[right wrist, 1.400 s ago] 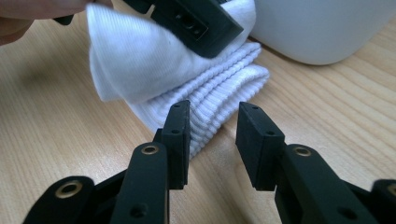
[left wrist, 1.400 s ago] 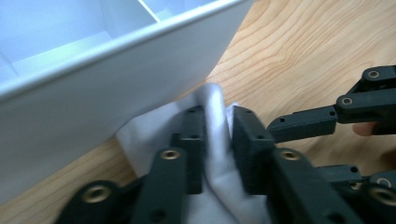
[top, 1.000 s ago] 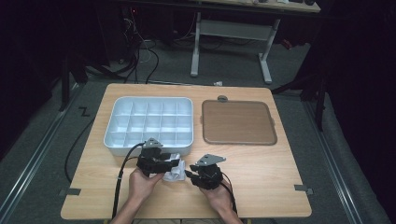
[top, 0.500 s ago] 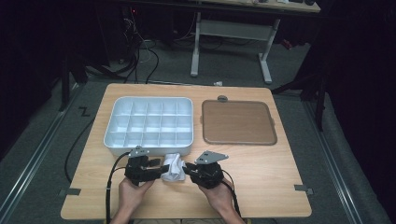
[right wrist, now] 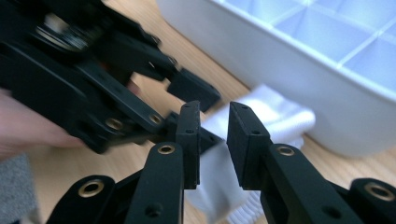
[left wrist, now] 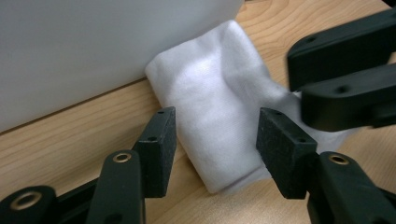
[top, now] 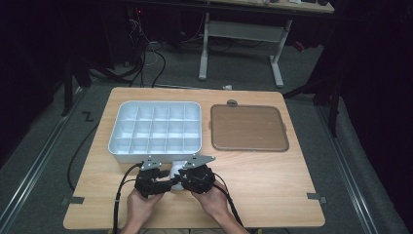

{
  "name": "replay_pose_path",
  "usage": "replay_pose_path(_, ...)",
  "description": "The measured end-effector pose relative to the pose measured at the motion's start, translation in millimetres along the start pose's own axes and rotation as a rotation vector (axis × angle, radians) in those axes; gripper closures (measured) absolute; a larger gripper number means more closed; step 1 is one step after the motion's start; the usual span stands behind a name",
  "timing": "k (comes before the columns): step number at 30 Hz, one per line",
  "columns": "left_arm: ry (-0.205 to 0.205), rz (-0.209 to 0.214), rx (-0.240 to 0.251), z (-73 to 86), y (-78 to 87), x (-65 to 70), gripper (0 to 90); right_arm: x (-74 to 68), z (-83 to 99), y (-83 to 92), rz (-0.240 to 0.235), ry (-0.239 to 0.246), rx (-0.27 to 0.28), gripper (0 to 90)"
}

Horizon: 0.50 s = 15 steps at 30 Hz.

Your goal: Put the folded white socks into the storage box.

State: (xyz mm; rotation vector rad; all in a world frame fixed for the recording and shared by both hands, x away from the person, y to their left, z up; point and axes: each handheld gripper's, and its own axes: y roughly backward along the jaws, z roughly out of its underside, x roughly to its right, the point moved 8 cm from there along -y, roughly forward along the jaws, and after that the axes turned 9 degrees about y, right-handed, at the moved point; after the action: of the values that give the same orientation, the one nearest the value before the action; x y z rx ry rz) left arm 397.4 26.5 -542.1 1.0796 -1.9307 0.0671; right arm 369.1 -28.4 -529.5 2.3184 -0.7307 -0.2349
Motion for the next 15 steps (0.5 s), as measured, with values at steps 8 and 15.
replay_pose_path(8, 0.032, -0.013, -0.022, 4.2, -3.5, -7.4, 49.8, 13.5, 28.5, -7.6, 0.044, -0.024, -0.066, 75.2)
replay_pose_path(15, 0.035, -0.011, -0.026, 7.4, -5.1, -9.1, 50.0, 17.1, 38.3, -8.5, 0.039, -0.044, -0.056, 74.7)
